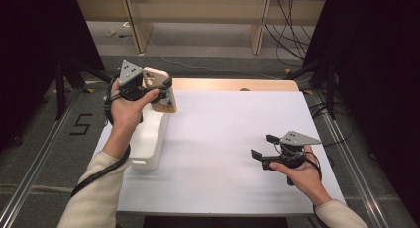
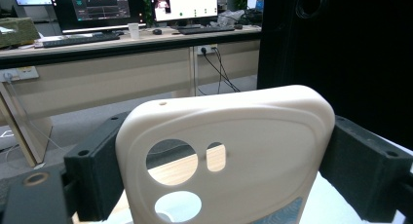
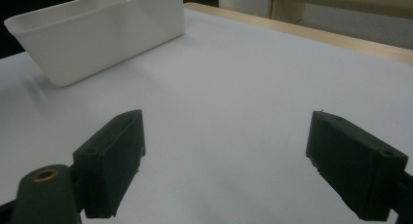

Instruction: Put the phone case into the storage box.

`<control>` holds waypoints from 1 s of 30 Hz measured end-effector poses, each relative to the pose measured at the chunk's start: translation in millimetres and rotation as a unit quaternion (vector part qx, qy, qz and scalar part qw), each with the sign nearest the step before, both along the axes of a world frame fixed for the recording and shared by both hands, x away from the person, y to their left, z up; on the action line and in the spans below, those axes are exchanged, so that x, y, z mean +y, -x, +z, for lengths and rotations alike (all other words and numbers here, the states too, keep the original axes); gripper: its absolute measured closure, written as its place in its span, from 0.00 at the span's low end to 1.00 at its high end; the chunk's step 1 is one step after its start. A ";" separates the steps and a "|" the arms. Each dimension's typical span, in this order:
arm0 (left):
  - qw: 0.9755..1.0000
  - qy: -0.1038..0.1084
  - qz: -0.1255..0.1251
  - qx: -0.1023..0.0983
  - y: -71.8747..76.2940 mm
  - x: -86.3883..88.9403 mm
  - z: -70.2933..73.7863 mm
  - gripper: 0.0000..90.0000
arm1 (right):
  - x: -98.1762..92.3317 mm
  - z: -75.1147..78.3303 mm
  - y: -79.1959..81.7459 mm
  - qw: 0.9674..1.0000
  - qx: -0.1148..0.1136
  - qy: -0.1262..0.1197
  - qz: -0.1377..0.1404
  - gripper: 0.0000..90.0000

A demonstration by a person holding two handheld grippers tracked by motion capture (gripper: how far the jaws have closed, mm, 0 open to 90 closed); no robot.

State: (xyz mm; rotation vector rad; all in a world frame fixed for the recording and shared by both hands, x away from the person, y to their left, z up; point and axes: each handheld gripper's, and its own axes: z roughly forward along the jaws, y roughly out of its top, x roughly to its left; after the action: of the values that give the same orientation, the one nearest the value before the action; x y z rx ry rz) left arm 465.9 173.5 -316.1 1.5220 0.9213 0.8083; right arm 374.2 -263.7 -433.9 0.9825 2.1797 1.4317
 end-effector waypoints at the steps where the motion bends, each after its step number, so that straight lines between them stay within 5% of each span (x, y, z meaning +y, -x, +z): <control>1: 1.000 0.001 0.001 0.000 -0.1 0.3 -0.1 0.13 | 0.0 0.1 0.0 1.000 0.000 0.000 0.000 0.17; 30: 1.000 0.001 0.020 0.005 -6.2 10.4 -3.7 0.13 | 0.2 -0.1 0.0 1.000 0.001 0.000 0.000 0.17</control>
State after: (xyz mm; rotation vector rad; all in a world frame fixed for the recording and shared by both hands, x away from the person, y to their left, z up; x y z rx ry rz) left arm 472.1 183.9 -319.7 1.5104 0.9636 0.8287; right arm 374.1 -263.5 -434.0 0.9834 2.1805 1.4327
